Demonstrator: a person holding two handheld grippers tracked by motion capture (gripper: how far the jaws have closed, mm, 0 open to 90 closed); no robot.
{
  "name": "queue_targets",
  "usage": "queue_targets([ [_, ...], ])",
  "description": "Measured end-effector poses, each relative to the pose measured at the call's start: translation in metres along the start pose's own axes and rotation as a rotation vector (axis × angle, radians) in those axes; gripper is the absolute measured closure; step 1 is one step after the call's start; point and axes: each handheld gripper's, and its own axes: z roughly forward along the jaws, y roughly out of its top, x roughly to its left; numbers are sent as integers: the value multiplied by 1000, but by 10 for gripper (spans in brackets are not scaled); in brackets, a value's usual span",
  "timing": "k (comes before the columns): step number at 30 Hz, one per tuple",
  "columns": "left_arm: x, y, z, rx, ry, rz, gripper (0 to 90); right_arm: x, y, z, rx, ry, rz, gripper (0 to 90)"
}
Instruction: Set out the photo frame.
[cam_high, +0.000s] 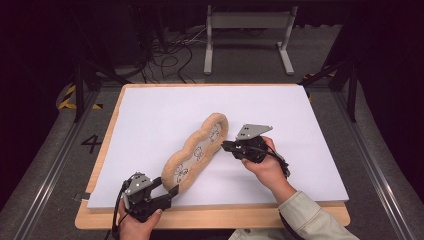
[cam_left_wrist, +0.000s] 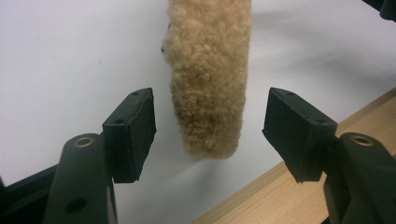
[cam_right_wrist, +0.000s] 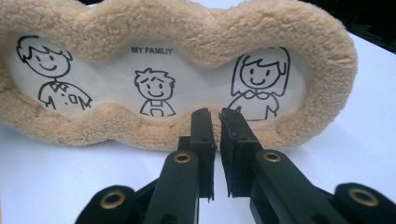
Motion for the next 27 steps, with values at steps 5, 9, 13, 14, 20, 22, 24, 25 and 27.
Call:
queue_targets([
  [5, -1, 2, 8, 16, 3, 5, 424, -5, 0, -1, -4, -2, 12, 828],
  [9, -1, 1, 11, 35, 3, -5, 529, -7, -1, -2, -3, -1, 22, 817],
  [13, 0, 2, 11, 49, -21, -23, 637, -10, -1, -4, -1, -8, 28, 809],
  [14, 1, 2, 11, 50, -23, -25, 646, -12, 0, -5, -4, -11, 29, 805],
  [20, 2, 4, 11, 64, -36, -32, 662, -28, 0, -7, 1, -34, 48, 772],
  [22, 2, 4, 11, 66, -39, -41, 664, -35, -1, -4, 10, -39, 63, 747],
  [24, 3, 4, 11, 68, -40, -35, 664, -44, -1, 0, 12, -40, 81, 711],
  [25, 3, 5, 11, 70, -43, -32, 665, -48, 0, 3, 13, -40, 88, 691],
  [27, 4, 5, 11, 72, -50, -33, 665, -55, 1, 7, 19, -42, 94, 654],
])
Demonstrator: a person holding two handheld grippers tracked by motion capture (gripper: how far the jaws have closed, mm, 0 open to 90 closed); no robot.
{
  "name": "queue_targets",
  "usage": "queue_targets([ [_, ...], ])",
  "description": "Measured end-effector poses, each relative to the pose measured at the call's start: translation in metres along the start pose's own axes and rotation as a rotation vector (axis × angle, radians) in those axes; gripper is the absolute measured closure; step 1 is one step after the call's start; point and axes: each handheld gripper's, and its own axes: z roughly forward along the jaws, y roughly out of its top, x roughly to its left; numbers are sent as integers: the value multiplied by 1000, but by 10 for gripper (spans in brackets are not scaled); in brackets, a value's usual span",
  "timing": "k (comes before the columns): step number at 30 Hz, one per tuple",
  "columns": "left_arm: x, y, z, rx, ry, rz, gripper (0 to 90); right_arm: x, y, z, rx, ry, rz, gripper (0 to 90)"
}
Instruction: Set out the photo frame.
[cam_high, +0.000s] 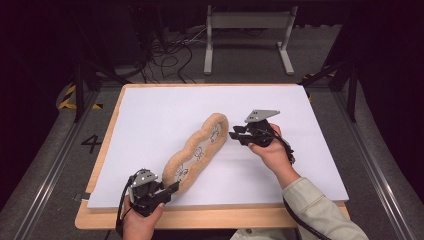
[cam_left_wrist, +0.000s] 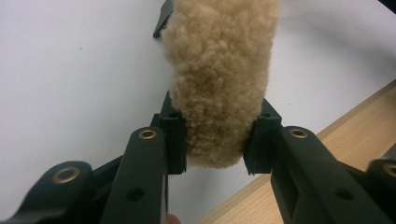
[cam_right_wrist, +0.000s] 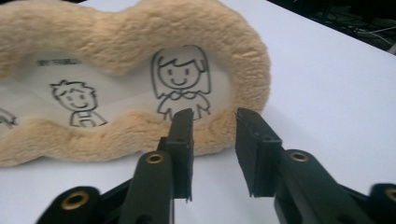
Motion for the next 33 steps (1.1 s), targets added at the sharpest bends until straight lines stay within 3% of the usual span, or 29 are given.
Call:
queue_targets([
  [10, 2, 0, 0, 4, -12, -3, 666, -20, 9, 26, 37, 25, -5, 567],
  [20, 3, 1, 0, 8, -18, 0, 667, -31, 16, 48, 61, 37, -4, 558],
  [29, 4, 1, 0, 11, -22, 1, 667, -36, 20, 56, 61, 57, -18, 562],
  [33, 4, 2, 0, 16, -32, -1, 668, -38, 20, 59, 70, 85, -18, 652],
])
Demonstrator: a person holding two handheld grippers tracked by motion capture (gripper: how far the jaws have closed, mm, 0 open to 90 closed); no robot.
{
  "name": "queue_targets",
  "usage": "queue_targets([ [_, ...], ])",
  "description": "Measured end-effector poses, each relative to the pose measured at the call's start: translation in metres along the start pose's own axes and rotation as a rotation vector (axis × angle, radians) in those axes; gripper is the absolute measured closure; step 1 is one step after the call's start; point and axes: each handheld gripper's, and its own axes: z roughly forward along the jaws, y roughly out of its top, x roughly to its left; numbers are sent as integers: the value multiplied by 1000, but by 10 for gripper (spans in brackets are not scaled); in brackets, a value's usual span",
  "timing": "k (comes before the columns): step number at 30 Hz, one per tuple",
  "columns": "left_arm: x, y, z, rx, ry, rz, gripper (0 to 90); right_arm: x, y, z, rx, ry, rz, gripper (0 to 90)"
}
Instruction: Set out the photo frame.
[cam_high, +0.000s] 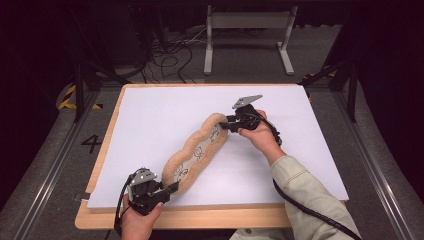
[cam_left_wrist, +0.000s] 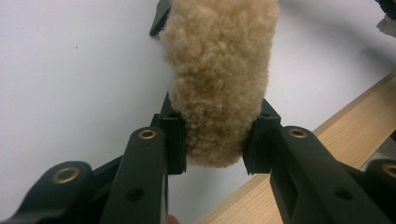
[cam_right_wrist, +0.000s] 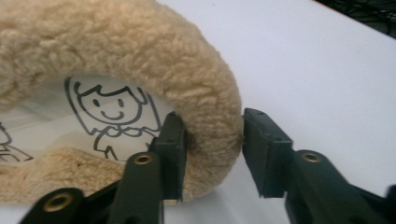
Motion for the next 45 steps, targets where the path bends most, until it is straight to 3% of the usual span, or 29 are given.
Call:
queue_targets([
  [6, 0, 1, 0, 2, 5, 1, 671, 4, 1, -2, 16, -35, -43, 714],
  [10, 3, 4, -2, -5, -9, -6, 672, 5, -1, -6, 20, -44, -39, 719],
  [17, 6, 17, -5, -48, -31, 20, 672, 4, -9, -27, -1, -74, 0, 720],
  [21, 7, 24, -2, -53, -23, 40, 671, 6, -14, -39, -7, -104, 13, 720],
  [32, 10, 49, 12, -77, -42, 92, 667, 12, -34, -83, -45, -223, 81, 719],
  [35, 14, 56, 18, -88, -63, 100, 665, 19, -44, -101, -65, -272, 110, 717],
  [45, 22, 79, 39, -91, -104, 132, 663, 38, -65, -137, -103, -360, 163, 710],
])
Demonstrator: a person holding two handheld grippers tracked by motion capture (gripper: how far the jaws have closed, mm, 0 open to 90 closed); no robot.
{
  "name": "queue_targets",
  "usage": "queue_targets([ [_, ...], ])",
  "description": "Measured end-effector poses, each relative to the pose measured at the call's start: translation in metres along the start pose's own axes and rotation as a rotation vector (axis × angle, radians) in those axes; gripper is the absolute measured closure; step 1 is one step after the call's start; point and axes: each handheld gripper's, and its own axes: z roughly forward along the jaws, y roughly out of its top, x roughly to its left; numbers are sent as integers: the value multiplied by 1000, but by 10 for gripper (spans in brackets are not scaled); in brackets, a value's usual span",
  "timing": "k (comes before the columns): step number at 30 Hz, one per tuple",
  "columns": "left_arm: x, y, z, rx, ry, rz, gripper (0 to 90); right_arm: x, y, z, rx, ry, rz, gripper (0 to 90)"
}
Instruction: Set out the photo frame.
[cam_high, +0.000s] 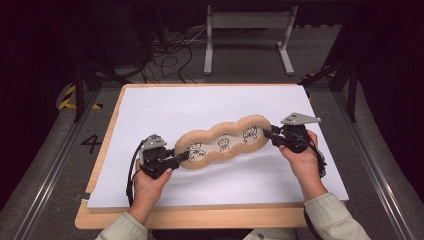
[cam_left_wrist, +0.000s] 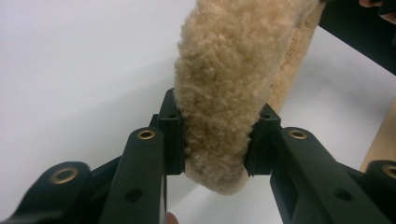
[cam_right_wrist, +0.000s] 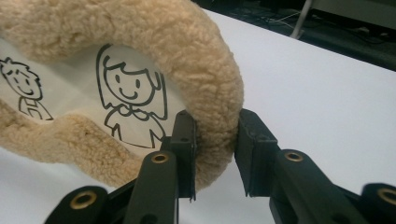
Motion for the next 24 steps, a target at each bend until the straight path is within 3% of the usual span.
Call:
queue_targets([
  [13, 9, 10, 15, -4, -51, 25, 630, 7, -21, -23, -22, -51, 63, 703],
  [17, 15, 10, 19, -3, -79, 42, 629, 10, -26, -25, -35, -69, 63, 702],
  [24, 22, 10, 23, 4, -88, 52, 619, 19, -37, -22, -38, -91, 79, 696],
])
